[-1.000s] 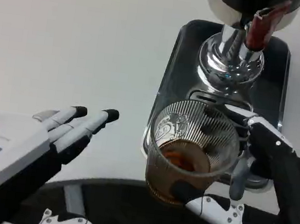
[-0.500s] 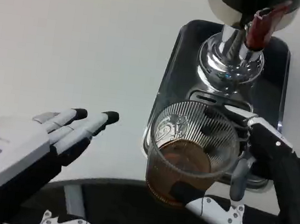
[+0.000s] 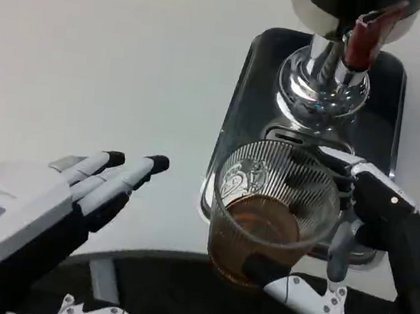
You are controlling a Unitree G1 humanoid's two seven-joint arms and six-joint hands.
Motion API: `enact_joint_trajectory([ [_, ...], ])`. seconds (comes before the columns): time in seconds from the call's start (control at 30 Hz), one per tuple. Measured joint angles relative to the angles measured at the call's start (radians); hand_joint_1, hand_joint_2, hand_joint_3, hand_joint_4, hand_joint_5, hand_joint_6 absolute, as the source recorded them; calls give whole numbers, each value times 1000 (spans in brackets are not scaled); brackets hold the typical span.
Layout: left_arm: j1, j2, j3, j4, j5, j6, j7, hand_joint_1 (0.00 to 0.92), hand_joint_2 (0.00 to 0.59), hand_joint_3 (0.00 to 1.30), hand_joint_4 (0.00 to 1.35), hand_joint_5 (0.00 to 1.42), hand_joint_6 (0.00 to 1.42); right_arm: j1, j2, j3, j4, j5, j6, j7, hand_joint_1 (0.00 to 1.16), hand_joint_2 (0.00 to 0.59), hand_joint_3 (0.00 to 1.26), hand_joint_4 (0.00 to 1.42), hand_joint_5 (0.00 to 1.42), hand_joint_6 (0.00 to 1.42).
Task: Grasp the cup under the faucet to collect the drink, then remove the cup.
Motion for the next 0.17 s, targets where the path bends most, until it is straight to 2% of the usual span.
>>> enact_joint_trajectory([
  [0.17,-2,0,-1,0,0,0,-5,0,105,0,0,0,44,0,0,-1,-2,1,0,1,815,221,811,867,1032,1185],
])
